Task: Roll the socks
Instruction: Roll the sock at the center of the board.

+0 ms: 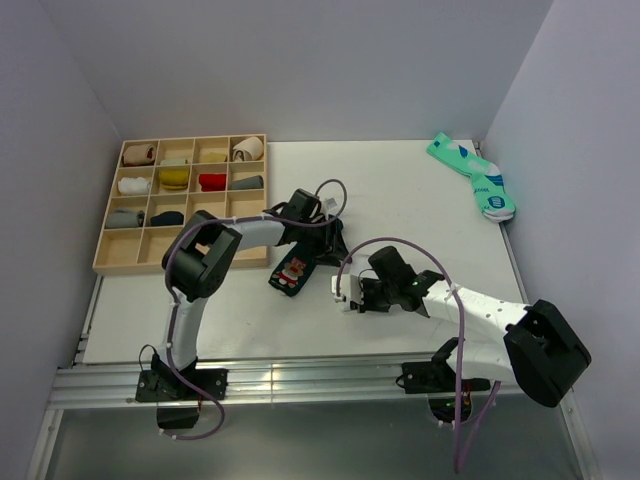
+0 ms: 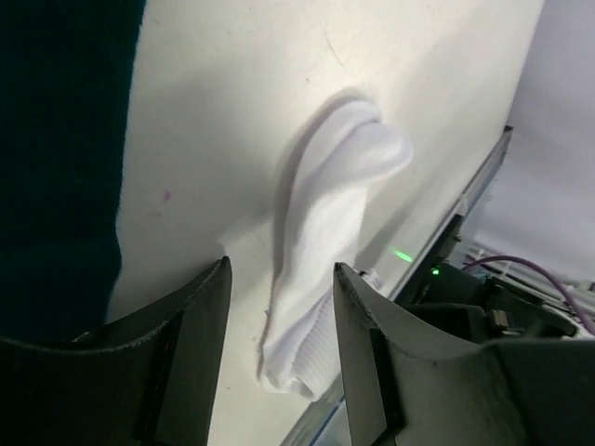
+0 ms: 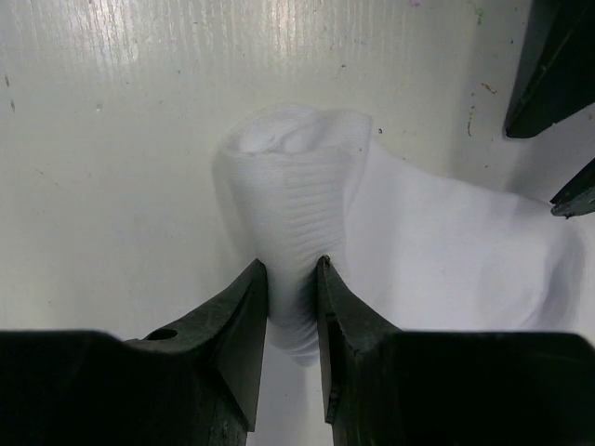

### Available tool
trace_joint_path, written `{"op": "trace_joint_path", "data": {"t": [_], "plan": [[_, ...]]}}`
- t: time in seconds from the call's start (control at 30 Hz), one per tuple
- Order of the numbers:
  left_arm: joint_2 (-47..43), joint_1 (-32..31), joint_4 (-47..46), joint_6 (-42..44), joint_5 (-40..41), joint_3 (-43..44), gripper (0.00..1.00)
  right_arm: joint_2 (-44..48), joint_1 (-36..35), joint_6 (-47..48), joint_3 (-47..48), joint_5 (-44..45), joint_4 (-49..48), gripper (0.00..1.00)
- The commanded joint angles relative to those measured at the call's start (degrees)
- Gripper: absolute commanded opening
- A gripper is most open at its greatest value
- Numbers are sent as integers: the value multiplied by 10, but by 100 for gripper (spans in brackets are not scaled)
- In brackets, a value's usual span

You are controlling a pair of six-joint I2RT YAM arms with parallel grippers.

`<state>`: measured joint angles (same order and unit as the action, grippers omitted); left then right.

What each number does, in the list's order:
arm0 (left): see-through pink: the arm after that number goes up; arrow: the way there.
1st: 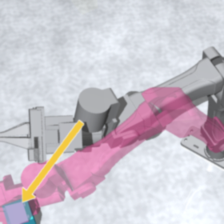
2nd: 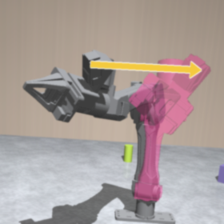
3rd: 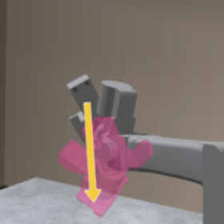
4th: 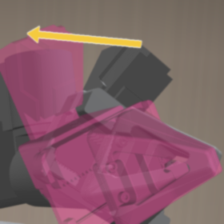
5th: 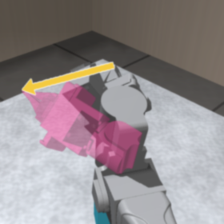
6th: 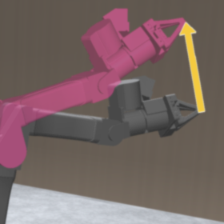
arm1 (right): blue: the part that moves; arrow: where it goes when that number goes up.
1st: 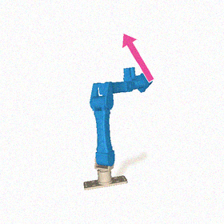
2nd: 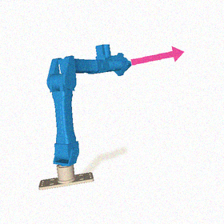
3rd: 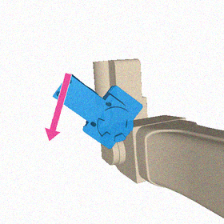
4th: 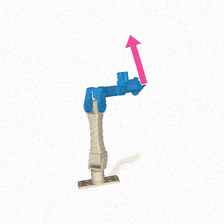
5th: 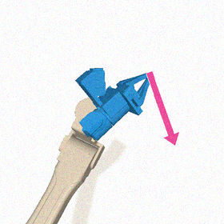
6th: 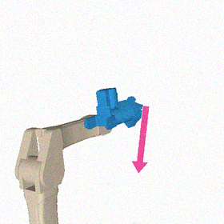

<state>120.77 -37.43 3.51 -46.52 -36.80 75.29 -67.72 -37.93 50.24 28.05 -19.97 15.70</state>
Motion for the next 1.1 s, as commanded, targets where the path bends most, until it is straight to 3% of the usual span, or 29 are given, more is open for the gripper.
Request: {"op": "trace_joint_path", "data": {"t": [0.0, 0.53, 0.63, 0.7, 0.73, 0.93, 1.07], "plan": [[31, -4, 83, 89, 5, 56, 53, 7, 5, 1, -3, -2, 53, 15], [92, -23, 126, 170, -36, 77, 51, -11, 5, -1, 15, 0, 60, 15], [96, -24, 117, 165, -43, 70, 45, -15, 5, -4, 19, -2, 60, 15], [97, -24, 110, 161, -42, 66, 36, -16, 5, -6, 23, -2, 62, 15], [99, -24, 108, 158, -45, 66, 26, -18, 5, -5, 24, -3, 64, 15], [87, -10, 77, 118, -9, 43, 0, -21, 7, -2, 35, -15, 85, 14], [54, 12, 38, 90, 18, -5, 0, -28, 20, 7, 52, -39, 115, 14]]}}
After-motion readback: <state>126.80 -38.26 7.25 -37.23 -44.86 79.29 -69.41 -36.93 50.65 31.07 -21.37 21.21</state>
